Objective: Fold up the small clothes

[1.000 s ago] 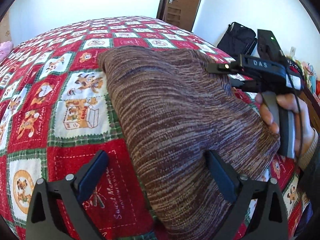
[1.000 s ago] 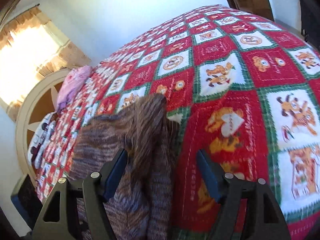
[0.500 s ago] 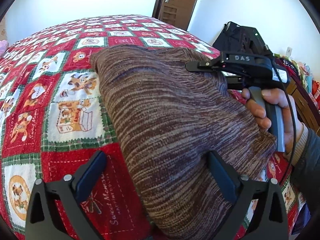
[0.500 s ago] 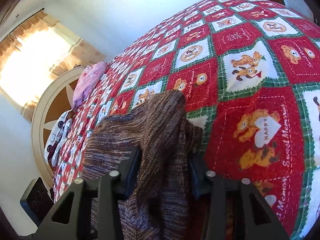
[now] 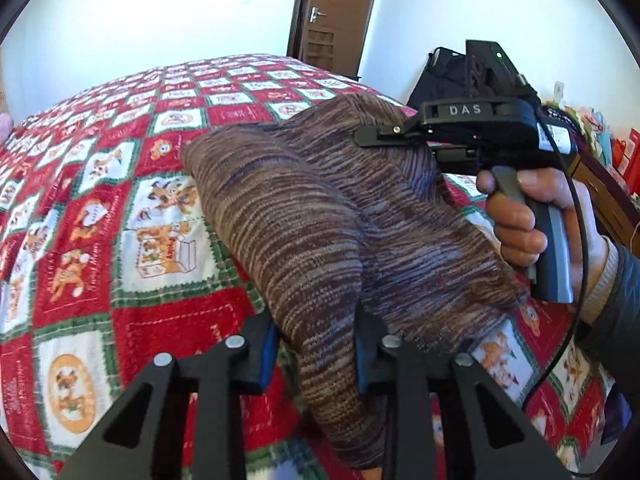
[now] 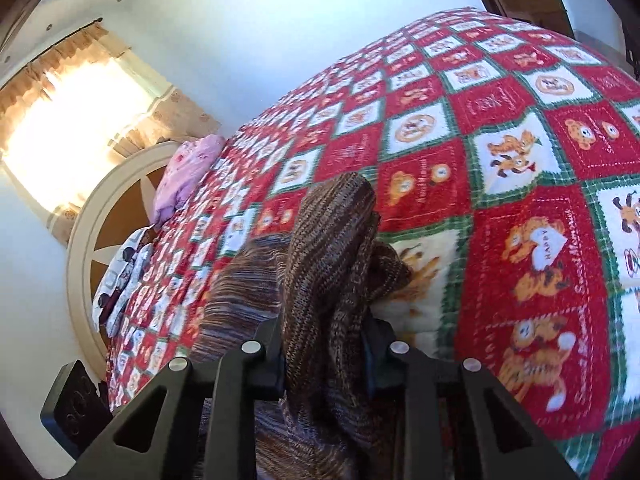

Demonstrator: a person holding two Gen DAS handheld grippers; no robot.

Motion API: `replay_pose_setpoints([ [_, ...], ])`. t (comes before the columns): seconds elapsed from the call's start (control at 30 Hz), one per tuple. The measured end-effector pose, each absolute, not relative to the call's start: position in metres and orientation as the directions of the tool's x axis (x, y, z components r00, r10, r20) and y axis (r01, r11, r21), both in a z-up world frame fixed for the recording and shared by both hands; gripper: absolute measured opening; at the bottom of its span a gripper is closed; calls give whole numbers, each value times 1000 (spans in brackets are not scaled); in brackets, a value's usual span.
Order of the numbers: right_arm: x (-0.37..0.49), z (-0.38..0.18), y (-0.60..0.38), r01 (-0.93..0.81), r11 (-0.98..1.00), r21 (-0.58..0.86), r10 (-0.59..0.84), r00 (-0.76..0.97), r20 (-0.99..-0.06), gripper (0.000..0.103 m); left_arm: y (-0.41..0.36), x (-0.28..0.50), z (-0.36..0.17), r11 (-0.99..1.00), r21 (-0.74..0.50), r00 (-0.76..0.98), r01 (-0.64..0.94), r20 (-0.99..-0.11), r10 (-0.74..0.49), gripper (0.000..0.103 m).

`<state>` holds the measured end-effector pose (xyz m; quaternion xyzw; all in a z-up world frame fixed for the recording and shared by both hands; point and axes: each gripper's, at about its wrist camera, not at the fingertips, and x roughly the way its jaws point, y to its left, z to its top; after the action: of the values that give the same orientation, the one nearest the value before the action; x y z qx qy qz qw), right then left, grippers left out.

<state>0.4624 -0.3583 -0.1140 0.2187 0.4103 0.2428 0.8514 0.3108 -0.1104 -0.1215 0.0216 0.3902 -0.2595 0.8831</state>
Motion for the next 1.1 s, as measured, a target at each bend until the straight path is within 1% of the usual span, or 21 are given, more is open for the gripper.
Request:
replay_pose_setpoints([
  [0.3,431,-95,-320,-278,751,599,642,516,-567,27,-86,271,-100,876,-108,610,470,-678,-411,29],
  [0.5,406,-87,-285,-337,721,605,685,480,-548,27,-54,242,-89,895,-110,644,432,-657,-392,29],
  [0.8,385,-88,-236,-380,676,631,733,433,-524,27,-15,208,-84,922,-126,678,366,-643,-357,29],
  [1.1,369,-79,-176,-449,625,638,780,377,-499,27,22,174,-72,952,-117,730,284,-617,-294,29],
])
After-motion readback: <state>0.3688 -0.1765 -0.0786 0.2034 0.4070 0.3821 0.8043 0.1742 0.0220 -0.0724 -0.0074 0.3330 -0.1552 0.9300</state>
